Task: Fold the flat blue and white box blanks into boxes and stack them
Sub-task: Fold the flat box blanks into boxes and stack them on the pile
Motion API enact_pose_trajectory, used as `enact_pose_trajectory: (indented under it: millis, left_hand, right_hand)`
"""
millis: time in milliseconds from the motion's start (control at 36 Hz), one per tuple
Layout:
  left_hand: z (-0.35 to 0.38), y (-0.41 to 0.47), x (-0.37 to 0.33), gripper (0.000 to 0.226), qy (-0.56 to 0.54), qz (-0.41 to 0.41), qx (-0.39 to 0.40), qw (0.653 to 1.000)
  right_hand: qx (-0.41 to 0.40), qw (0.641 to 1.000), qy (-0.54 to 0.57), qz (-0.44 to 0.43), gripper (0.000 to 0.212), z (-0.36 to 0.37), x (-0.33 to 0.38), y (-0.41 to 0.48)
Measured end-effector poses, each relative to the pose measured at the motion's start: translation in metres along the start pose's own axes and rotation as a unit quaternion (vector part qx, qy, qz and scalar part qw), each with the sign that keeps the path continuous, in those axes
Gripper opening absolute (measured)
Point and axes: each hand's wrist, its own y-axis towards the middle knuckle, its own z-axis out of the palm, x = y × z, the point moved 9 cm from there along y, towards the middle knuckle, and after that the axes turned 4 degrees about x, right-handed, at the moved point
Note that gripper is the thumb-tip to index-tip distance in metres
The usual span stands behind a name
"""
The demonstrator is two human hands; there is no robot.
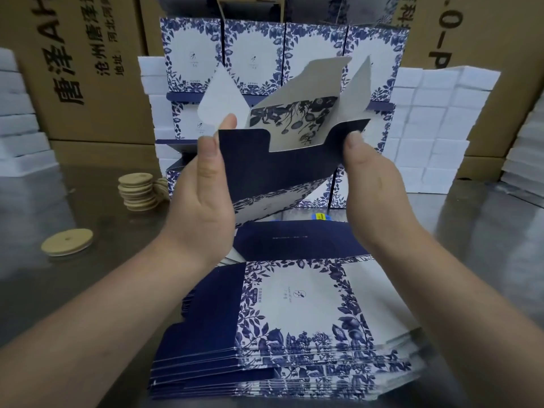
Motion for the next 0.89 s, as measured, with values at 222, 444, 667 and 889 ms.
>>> enact_pose_trajectory:
  millis: [222,444,667,889]
  left_hand:
    - [-0.015,0.007,-0.012,0.072,0.058,0.028,-0.044,0.997]
    - [-0.007,0.010,-0.017,0.055,0.167,0.063,-0.015,0.984]
    - [0.000,0.014,-0.006,0.063,0.173,0.026,0.023,0.984]
    - [-0.004,0.011,-0.002,0.069,0.223,0.014,0.003,0.975]
  right_hand:
    - [-0.030,0.998,-0.029,-0.050,0.021,-0.002,0.007,-0.002]
    - [-0.084,0.994,-0.069,-0.034,0.042,-0.006,-0.006,-0.005]
    - [-0.109,0.990,-0.088,-0.030,0.046,-0.007,-0.002,-0.010]
    - [-0.128,0.986,-0.100,-0.040,0.045,-0.007,0.001,-0.013]
